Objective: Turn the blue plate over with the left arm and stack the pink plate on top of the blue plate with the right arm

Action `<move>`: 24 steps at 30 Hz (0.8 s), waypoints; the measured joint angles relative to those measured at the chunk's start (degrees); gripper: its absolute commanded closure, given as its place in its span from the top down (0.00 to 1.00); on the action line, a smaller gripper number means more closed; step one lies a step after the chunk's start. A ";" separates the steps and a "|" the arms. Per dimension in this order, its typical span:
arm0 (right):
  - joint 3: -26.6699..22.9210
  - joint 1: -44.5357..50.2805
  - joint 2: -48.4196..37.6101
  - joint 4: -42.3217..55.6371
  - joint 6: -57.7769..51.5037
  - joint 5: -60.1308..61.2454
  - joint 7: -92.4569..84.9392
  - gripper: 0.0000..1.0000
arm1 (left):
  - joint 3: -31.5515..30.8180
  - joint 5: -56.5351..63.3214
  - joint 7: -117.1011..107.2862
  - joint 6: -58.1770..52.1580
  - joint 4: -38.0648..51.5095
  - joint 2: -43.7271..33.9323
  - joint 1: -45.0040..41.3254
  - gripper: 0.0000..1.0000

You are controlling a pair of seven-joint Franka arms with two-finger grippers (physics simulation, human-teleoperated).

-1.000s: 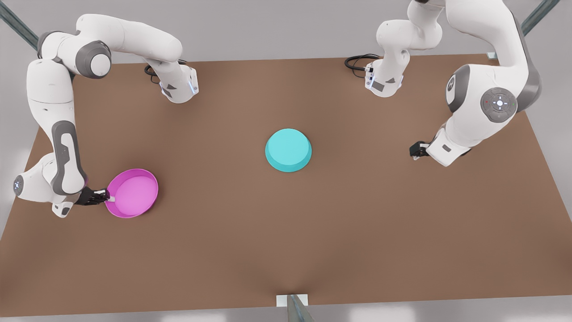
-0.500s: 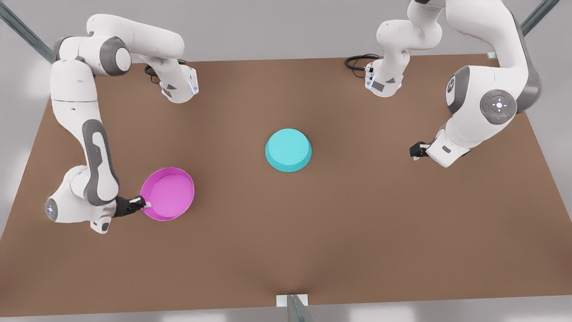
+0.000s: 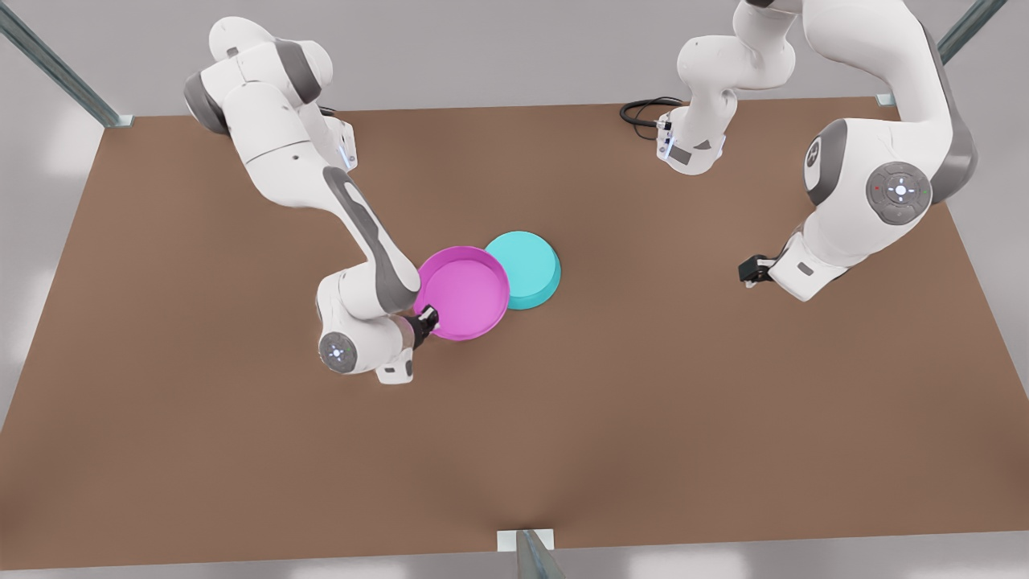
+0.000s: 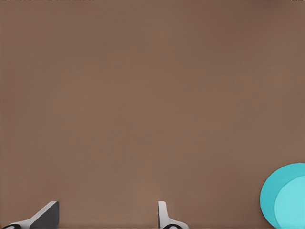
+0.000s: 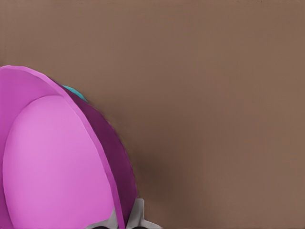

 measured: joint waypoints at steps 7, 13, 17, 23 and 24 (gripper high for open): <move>0.00 7.79 -0.38 -0.08 1.18 2.94 3.81 0.21 | 0.00 0.00 0.00 0.00 0.14 0.08 -0.03 1.00; 0.42 9.73 0.54 -0.35 4.39 2.88 3.99 0.21 | 0.09 0.00 -0.09 0.00 0.09 0.09 0.01 1.00; 1.49 11.34 1.09 -0.10 7.12 2.91 8.52 0.21 | 0.09 0.00 -0.43 -0.06 0.00 0.11 0.00 1.00; 1.58 11.39 3.29 0.21 8.22 3.02 8.55 0.21 | 0.09 0.00 -0.57 -0.09 0.00 0.34 0.00 1.00; 1.58 11.39 3.46 0.26 8.29 3.02 8.55 0.27 | 0.09 0.00 -0.61 -0.09 0.00 0.35 0.00 1.00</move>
